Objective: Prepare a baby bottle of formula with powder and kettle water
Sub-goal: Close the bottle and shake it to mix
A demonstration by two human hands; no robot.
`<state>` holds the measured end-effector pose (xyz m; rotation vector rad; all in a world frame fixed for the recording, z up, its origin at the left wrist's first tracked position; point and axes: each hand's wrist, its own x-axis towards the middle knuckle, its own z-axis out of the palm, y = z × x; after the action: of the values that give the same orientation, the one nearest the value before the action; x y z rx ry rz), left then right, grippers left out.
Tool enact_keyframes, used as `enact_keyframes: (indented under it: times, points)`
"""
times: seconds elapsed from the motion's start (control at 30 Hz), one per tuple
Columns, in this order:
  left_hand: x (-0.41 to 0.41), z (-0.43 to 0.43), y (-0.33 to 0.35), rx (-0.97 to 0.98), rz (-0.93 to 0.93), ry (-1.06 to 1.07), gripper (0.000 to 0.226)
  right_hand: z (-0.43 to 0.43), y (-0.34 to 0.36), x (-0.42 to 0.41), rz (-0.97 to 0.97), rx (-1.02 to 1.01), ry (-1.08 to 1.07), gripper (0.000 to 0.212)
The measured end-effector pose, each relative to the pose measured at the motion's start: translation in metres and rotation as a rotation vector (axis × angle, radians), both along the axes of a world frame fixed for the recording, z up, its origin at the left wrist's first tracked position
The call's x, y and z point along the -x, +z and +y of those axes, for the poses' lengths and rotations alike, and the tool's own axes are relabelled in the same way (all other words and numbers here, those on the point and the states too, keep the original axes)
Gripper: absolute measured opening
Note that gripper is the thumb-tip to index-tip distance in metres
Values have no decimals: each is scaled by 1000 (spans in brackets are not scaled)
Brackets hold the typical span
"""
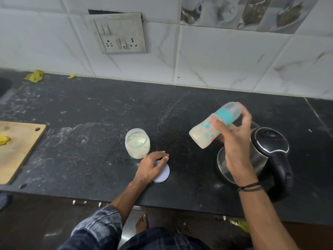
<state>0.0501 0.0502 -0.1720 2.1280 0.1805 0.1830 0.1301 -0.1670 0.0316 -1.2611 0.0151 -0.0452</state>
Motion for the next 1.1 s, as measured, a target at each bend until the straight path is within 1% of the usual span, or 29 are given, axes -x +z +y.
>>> enact_keyframes:
  times: [0.03, 0.07, 0.13, 0.17, 0.27, 0.3, 0.4, 0.43, 0.53, 0.57, 0.67, 0.7, 0.77, 0.8, 0.83, 0.9, 0.93, 0.97, 1.03, 1.07, 1.1]
  points:
    - [0, 0, 0, 0, 2, -9, 32, -1, 2, 0, -8, 19, 10, 71]
    - [0, 0, 1, -1, 7, -17, 32, -2, 4, -1, -13, -7, -38, 70]
    - [0, -1, 1, -8, 12, -10, 32, -4, 5, -5, -9, -121, -171, 68]
    - [0, -1, 1, -7, 12, -5, 31, -3, 5, -5, 0, -135, -181, 67]
    - [1, 0, 1, -3, -9, -5, 32, -3, 0, -1, 14, 14, -7, 72]
    - [1, 0, 2, -6, -8, -13, 33, -3, 0, 1, 16, 7, -21, 73]
    - [0, -2, 4, -15, -4, -8, 34, -3, 0, 0, 28, -180, -212, 70]
    - [1, -2, 5, -13, -3, 0, 32, -1, -1, 0, 37, -186, -212, 69]
    - [2, -1, 4, -4, -10, 0, 30, 1, -7, 4, 47, 10, -32, 70]
    - [1, -1, 4, -1, -6, -8, 31, 1, -6, 4, 46, 3, -44, 72]
    - [0, -3, 6, -4, -2, -9, 33, 0, -1, 1, 59, -167, -214, 66]
    - [0, -3, 5, -5, 0, 2, 33, 2, 1, 1, 69, -170, -203, 64]
    - [1, -2, 5, -7, -3, 6, 33, 4, 0, 3, 53, -39, -60, 66]
    - [1, -1, 5, -6, -8, 0, 34, 5, 0, 5, 43, 8, -26, 68]
    - [1, -2, 6, -6, -5, -8, 35, 5, 2, 6, 39, 2, -47, 69]
    - [1, -3, 9, -14, 0, -12, 37, 3, 2, 4, 32, -112, -169, 69]
    - [1, -4, 10, -17, 0, -5, 36, 4, 1, 2, 33, -135, -193, 69]
    - [1, -4, 10, -19, -1, 1, 34, 5, 2, 2, 34, -119, -169, 70]
    - [2, -2, 8, -21, -7, 5, 31, 7, -2, 6, 32, 7, -22, 70]
    - [2, -2, 8, -21, -7, -2, 30, 8, -4, 8, 33, 27, 1, 71]
    - [2, -2, 8, -22, -5, -10, 30, 8, -3, 9, 33, 1, -36, 70]
